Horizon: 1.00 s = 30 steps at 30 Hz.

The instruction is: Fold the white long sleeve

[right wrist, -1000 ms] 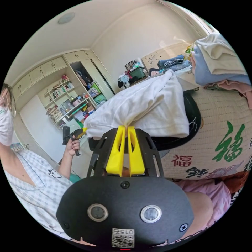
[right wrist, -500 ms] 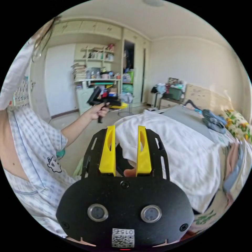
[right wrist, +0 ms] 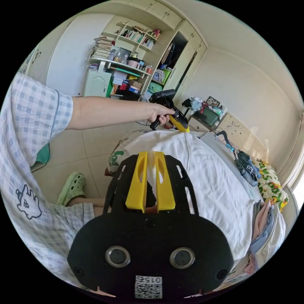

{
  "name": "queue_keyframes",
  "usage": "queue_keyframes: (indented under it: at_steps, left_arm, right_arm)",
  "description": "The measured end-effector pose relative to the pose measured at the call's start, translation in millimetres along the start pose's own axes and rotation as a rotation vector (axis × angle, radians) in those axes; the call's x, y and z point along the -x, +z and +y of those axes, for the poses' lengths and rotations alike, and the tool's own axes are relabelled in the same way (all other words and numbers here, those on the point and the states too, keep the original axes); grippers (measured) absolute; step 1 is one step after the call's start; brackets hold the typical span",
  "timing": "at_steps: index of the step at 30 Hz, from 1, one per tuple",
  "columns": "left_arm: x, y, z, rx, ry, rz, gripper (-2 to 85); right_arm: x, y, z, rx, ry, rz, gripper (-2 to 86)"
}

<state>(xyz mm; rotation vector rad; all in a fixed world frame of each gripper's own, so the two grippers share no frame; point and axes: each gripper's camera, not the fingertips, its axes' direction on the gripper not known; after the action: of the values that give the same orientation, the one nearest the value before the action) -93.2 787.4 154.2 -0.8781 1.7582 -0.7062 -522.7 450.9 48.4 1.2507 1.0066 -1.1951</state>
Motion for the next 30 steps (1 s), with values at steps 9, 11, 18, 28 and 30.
queue_keyframes:
  at_steps: [9, 11, 18, 28, 30]
  left_arm:
    - [-39.4, -30.7, -20.4, -0.132, 0.094, -0.111, -0.8]
    - [-46.7, -27.8, -29.2, -0.12, 0.112, -0.16, -0.9]
    - [-60.4, 21.5, -59.6, -0.015, 0.138, -0.361, -0.8]
    - [-121.9, 11.6, -90.4, -0.034, 0.205, -0.396, 4.0]
    - [-143.4, -13.1, -90.5, -0.068, 0.236, -0.406, 5.3]
  right_arm:
    - [-43.5, -19.9, 20.9, -0.123, 0.162, -0.234, -0.8]
    - [-57.8, -17.0, 24.4, -0.133, 0.201, -0.303, -0.8]
    - [-59.9, 15.2, 20.4, -0.007, 0.213, -0.279, -0.5]
    - [-116.5, -54.1, 32.7, -0.168, 0.324, -0.339, 7.6]
    - [-138.5, -81.4, 52.5, -0.207, 0.399, -0.308, 7.7]
